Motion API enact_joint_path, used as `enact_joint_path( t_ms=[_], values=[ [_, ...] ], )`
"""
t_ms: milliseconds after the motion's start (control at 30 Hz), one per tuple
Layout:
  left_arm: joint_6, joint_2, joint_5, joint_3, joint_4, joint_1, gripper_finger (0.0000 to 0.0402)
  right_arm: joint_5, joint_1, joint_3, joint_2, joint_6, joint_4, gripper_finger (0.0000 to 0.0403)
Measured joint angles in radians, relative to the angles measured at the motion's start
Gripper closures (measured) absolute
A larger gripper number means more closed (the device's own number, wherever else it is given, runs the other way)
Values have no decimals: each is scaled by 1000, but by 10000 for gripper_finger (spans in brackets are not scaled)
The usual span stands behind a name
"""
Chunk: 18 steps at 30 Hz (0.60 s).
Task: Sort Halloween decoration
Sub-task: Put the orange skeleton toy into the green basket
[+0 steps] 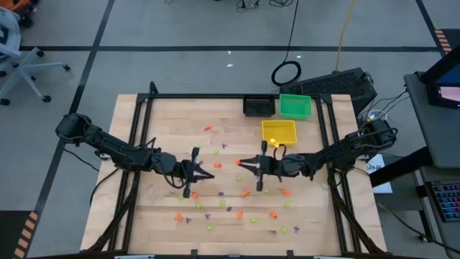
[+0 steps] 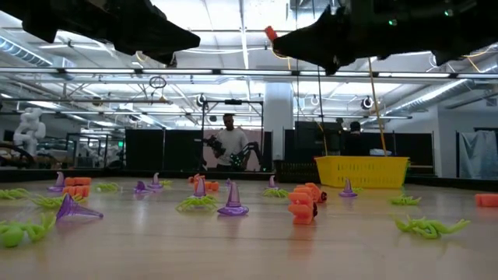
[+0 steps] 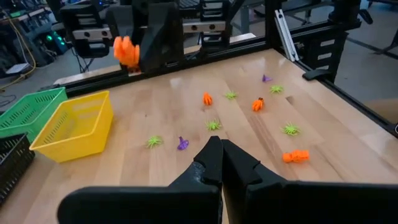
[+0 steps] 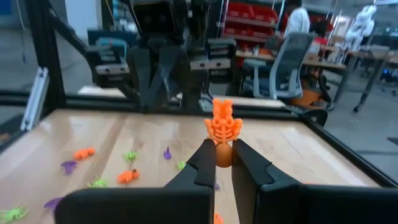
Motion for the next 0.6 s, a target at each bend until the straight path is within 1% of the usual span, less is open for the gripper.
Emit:
enact_joint_path(
  t_ms=[67, 200, 600],
  values=[
    [0, 0, 0, 0, -2, 0, 402, 0, 0, -37, -1, 8, 64, 394],
    [1, 0, 0, 0, -2, 0, 401, 1, 0, -83, 0, 41, 102, 394],
    [25, 0, 0, 0, -2, 0, 402, 1, 14, -88, -1, 55, 99, 394]
  ],
)
